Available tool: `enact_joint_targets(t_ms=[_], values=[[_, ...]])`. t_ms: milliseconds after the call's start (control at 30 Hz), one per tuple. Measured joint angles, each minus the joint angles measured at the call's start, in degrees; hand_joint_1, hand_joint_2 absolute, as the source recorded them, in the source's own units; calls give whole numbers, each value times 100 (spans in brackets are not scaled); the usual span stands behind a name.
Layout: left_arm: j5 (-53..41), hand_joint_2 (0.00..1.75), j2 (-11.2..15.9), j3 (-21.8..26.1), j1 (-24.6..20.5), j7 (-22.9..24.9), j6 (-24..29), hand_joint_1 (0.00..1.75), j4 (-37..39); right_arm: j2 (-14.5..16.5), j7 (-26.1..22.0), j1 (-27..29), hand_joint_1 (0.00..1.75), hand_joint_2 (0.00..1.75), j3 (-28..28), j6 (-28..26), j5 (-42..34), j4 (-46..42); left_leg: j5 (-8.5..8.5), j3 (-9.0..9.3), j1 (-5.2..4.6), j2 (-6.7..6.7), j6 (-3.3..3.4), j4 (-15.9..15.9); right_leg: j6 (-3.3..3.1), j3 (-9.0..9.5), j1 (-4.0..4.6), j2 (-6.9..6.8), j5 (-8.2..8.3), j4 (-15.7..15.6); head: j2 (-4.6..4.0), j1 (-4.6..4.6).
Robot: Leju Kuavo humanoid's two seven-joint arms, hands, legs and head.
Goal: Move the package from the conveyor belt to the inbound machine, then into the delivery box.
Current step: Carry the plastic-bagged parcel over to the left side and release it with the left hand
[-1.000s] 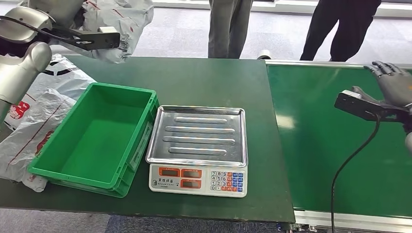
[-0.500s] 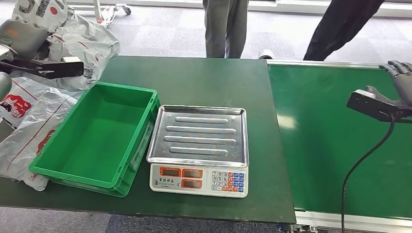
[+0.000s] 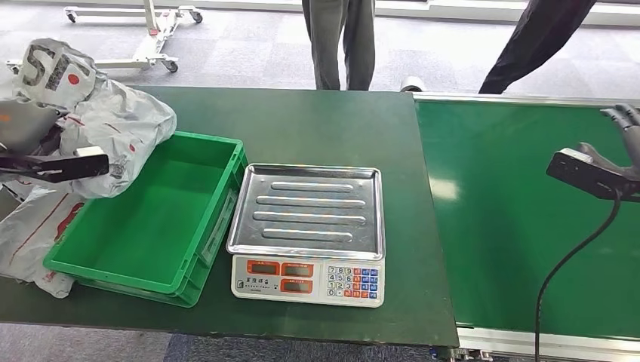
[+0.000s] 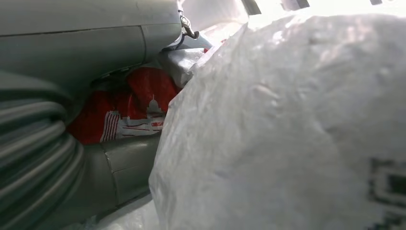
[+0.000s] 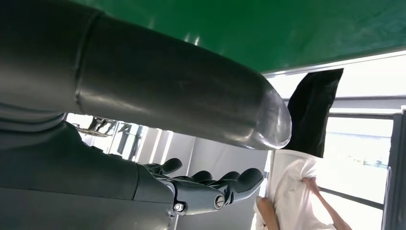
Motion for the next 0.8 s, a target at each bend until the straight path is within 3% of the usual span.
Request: enact_joint_targets(t_ms=[100,233,500,533,633,667,767,800], values=[[1,175,130,497,785,-56,-34,175,-417,1,40,13,0,0,-42,30,37,-7,-3,1,0,0,-2,0,1,-3,-1,1,-1,-2,0,-1],[-330,175,53,989,1452,-188,-110,175,-684,-26,84,110,0,0,-152,44,-22,-74,-3,-1,-1,-5,-1,2,3,0,-1,-7,-3,-5,0,0],[-583,175,-141,1535,2041,-316,-190,175,-899,-46,90,263,0,0,-349,39,-38,-190,-4,0,-2,-4,-2,1,3,0,0,-2,-3,-5,0,0],[-590,175,-168,1575,2094,-343,-207,154,-915,-45,87,276,0,0,-361,42,-28,-197,-4,0,-2,-5,-2,1,3,1,0,-3,-3,-5,0,1],[-682,175,-281,1618,2267,-426,-282,50,-949,-19,47,211,0,0,-356,99,52,-192,-4,-2,-2,-6,-2,-1,3,1,-1,-3,-3,-5,0,1],[-743,175,-332,1607,2305,-451,-303,37,-946,-1,29,151,0,0,-335,131,74,-185,-4,-2,-2,-5,-2,-1,3,0,-1,-3,-3,-5,0,1],[-884,175,-480,1539,2344,-497,-311,37,-898,36,-3,-34,0,0,-250,214,62,-159,-4,-1,-2,-6,-2,0,3,1,1,-4,-3,-5,0,1],[-899,175,-516,1518,2350,-504,-311,29,-879,38,-7,-74,0,0,-225,228,49,-152,-4,-1,-2,-8,-2,0,3,2,1,-6,-3,-5,0,1]])
